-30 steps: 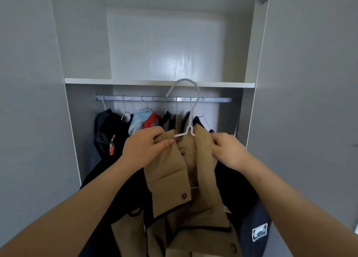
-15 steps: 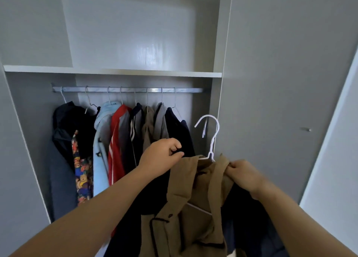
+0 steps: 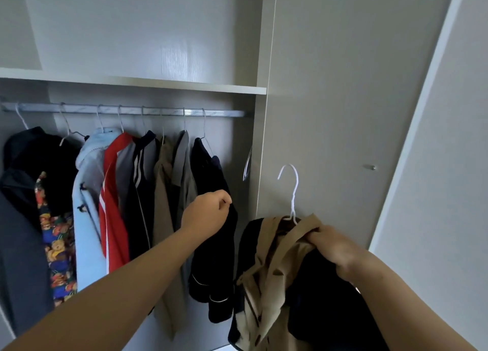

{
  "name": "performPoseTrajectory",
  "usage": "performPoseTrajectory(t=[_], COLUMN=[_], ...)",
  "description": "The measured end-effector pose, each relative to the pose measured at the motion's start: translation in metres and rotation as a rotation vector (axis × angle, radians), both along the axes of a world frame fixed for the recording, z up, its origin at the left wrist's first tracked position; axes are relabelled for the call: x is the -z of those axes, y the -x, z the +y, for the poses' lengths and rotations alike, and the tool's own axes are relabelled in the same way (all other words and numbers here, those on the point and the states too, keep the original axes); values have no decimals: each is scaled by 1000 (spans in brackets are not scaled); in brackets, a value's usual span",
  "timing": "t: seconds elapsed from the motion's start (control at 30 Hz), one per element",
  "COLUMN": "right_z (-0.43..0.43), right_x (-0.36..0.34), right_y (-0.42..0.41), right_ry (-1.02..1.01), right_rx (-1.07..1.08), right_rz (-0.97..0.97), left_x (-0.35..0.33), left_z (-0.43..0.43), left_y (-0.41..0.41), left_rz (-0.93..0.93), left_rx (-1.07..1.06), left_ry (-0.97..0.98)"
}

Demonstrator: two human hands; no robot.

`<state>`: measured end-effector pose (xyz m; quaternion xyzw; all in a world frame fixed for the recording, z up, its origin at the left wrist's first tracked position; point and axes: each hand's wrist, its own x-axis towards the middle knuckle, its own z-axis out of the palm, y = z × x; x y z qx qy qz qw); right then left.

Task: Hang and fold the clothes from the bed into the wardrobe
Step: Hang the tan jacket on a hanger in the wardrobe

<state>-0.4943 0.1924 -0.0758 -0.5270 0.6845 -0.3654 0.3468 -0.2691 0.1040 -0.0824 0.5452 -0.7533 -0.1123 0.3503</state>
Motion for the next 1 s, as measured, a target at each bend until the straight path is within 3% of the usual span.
performPoseTrajectory(t=[0.27, 0.43, 0.6, 0.83, 0.93, 1.0], right_z=[-46, -95, -142, -218, -249, -263], right_x=[7, 16, 12, 9, 8, 6], right_y=[-9, -21, -37, -71, -84, -92], right_ry=[17, -22, -83, -137, -134, -137], right_rx=[106, 179, 189, 184, 181, 174], right_rz=[-86, -127, -259, -335, -360, -379], left_x=[0, 3, -2, 3, 12, 11], left_z=[-60, -130, -207, -294, -314, -321], left_y=[4, 11, 21, -8, -33, -41], left_rz=[-241, -450, -653, -944, -908, -792], left_rx=[-36, 29, 96, 57, 31, 32], left_ry=[75, 14, 126, -95, -120, -6])
